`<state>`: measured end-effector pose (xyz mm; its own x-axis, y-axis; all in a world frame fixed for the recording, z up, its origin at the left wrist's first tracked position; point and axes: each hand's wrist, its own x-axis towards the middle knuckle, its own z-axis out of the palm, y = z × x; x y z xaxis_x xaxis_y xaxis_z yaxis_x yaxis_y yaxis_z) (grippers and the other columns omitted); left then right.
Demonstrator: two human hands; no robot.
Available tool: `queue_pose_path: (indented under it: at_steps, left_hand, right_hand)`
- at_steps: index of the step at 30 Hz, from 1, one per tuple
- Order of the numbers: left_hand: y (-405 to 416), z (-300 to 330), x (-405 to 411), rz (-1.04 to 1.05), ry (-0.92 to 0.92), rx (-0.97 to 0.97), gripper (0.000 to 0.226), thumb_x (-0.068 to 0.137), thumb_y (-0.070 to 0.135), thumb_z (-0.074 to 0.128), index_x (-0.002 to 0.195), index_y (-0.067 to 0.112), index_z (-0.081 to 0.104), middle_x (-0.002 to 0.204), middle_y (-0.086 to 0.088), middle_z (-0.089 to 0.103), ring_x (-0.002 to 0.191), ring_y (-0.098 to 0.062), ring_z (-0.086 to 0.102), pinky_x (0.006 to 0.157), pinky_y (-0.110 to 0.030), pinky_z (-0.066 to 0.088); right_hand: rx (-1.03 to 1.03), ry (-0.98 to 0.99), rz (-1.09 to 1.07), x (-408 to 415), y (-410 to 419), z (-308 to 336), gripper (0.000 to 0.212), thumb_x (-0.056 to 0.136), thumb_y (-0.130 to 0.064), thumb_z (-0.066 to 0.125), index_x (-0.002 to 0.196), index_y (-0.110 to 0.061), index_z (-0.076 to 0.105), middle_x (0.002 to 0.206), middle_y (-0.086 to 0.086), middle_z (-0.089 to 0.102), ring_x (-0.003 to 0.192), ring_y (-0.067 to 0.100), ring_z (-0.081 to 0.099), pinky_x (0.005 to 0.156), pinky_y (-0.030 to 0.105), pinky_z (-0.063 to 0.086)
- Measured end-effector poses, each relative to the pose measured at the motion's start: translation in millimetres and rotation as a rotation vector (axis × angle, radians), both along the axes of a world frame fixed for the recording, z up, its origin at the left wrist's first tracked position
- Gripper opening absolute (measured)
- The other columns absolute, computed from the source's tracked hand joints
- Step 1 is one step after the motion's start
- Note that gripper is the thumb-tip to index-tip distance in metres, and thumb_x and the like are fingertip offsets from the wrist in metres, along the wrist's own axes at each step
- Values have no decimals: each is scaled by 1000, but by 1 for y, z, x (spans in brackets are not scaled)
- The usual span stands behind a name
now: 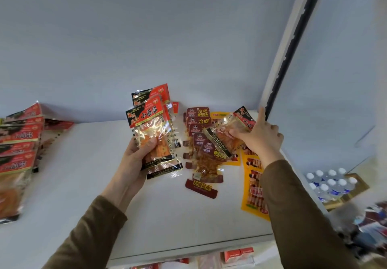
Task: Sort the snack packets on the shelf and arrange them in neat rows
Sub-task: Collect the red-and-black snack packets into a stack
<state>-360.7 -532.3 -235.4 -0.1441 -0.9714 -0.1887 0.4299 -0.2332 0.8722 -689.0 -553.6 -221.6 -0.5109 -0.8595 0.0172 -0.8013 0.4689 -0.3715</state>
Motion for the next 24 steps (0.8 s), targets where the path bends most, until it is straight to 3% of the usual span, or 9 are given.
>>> queue_pose_path:
  at_steps: [4, 7, 9, 13, 15, 18, 20, 22, 24]
  left_hand:
    - [-3, -1, 6, 15, -1, 15, 46, 85, 27, 76, 129, 25, 63, 120, -10, 75, 97, -30, 77, 68, -38, 63]
    - [-5, -2, 12, 30, 9, 21, 45, 85, 27, 77, 128, 26, 64, 120, -10, 75, 98, -30, 77, 68, -39, 63]
    - [-6, -4, 18, 44, 13, 19, 44, 84, 27, 77, 127, 26, 65, 120, -10, 75, 99, -30, 77, 68, -39, 63]
    - [-9, -8, 36, 88, 23, 2, 38, 87, 26, 75, 125, 27, 68, 122, -10, 75, 99, -28, 77, 69, -39, 63]
    - [-9, -11, 47, 110, 25, -4, 37, 87, 26, 75, 124, 27, 69, 122, -11, 75, 99, -28, 77, 70, -40, 63]
    - [-9, -12, 60, 147, 36, -7, 43, 87, 27, 76, 129, 25, 65, 124, -11, 74, 101, -30, 76, 71, -41, 63]
    - [-8, -12, 67, 169, 39, -11, 49, 88, 27, 75, 135, 22, 61, 125, -11, 73, 103, -30, 76, 73, -42, 63]
    - [-7, -12, 73, 202, 53, -18, 53, 87, 25, 75, 137, 17, 59, 124, -12, 73, 101, -29, 76, 73, -41, 63]
    - [-5, -11, 77, 224, 62, -30, 53, 87, 24, 74, 137, 14, 60, 125, -13, 73, 101, -29, 76, 74, -42, 63]
  right_hand:
    - [-73, -22, 26, 4, -12, -1, 110, 75, -75, 69, 157, -21, 18, 154, 13, 41, 140, 40, 37, 110, 57, 34]
    - [-277, -164, 103, 12, -13, 5, 83, 91, -33, 74, 157, -22, 25, 157, 9, 40, 143, 34, 39, 114, 51, 39]
    - [-375, -288, 179, 18, -10, 14, 64, 98, -13, 64, 153, -25, 34, 152, 5, 46, 136, 27, 49, 108, 42, 47]
    - [-488, -306, 431, 38, -4, 58, 24, 102, -13, 54, 116, -31, 62, 116, -9, 60, 99, 1, 60, 82, 18, 49]
    - [-487, -391, 542, 54, -8, 81, 20, 101, -16, 55, 107, -33, 65, 107, -16, 62, 83, -2, 61, 64, 11, 44]
    - [-439, -431, 653, 86, -26, 92, 18, 99, -15, 58, 105, -30, 67, 98, -18, 64, 69, -13, 60, 51, 5, 41]
    - [-372, -457, 681, 112, -48, 84, 19, 99, -10, 58, 105, -26, 66, 97, -15, 61, 59, -11, 59, 44, 6, 39]
    - [-274, -460, 691, 139, -70, 66, 21, 100, -6, 57, 108, -22, 66, 105, -9, 61, 63, 2, 62, 45, 10, 41]
    - [-207, -429, 653, 162, -88, 43, 21, 99, -5, 58, 115, -17, 65, 116, -1, 61, 85, 15, 64, 62, 18, 51]
